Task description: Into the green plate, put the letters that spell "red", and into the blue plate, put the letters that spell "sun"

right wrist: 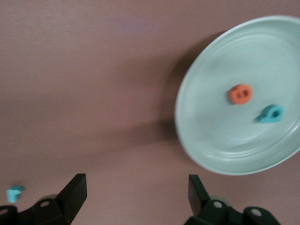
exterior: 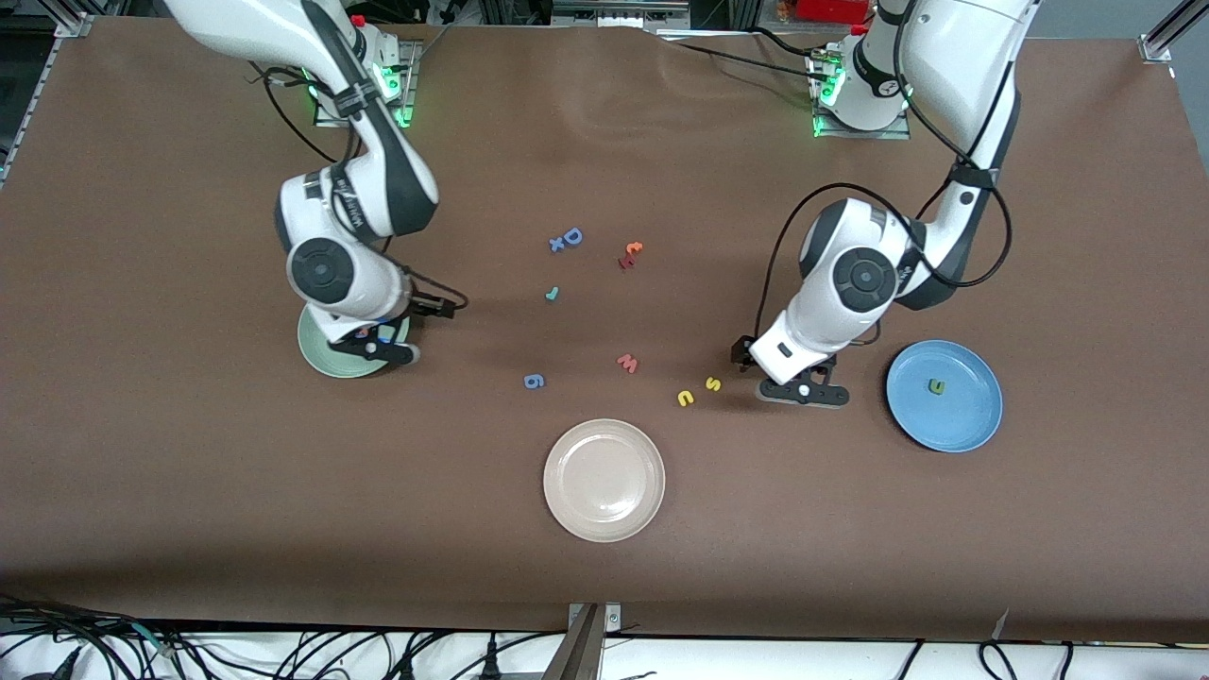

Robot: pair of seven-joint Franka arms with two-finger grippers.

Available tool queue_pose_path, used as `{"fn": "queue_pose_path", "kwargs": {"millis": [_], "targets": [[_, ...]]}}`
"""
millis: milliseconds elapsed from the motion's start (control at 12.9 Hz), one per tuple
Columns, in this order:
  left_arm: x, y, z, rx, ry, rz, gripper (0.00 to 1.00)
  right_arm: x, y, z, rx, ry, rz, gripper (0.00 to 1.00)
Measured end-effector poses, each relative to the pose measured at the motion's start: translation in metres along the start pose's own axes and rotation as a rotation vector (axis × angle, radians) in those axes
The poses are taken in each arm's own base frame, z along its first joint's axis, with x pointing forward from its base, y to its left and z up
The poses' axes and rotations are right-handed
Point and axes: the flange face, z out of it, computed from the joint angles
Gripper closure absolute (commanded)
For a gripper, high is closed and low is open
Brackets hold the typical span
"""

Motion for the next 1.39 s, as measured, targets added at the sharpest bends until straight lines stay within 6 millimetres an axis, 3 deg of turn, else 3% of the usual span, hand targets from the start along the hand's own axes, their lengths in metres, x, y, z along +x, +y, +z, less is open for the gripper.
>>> {"fn": "queue_pose_path", "kwargs": {"millis": [155, 309, 541, 850, 1391], "targets": [[0.002, 0.019, 0.015, 0.0, -0.009, 0.026, 0.07, -0.026, -0.046, 0.01, 0.022, 0.048, 0.085, 0.12], [0.005, 0.034, 0.032, -0.005, 0.002, 0.047, 0.08, -0.051, -0.085, 0.032, 0.042, 0.084, 0.151, 0.12], [0.011, 0.04, 0.047, -0.011, 0.022, 0.053, 0.08, -0.081, -0.128, 0.069, 0.075, 0.121, 0.227, 0.12], [0.007, 0.041, 0.068, -0.003, -0.003, 0.056, 0.08, -0.1, -0.15, 0.092, 0.102, 0.141, 0.277, 0.18], [0.0, 0.048, 0.092, -0.001, -0.012, 0.068, 0.15, -0.113, -0.159, 0.105, 0.086, 0.137, 0.259, 0.57]]}}
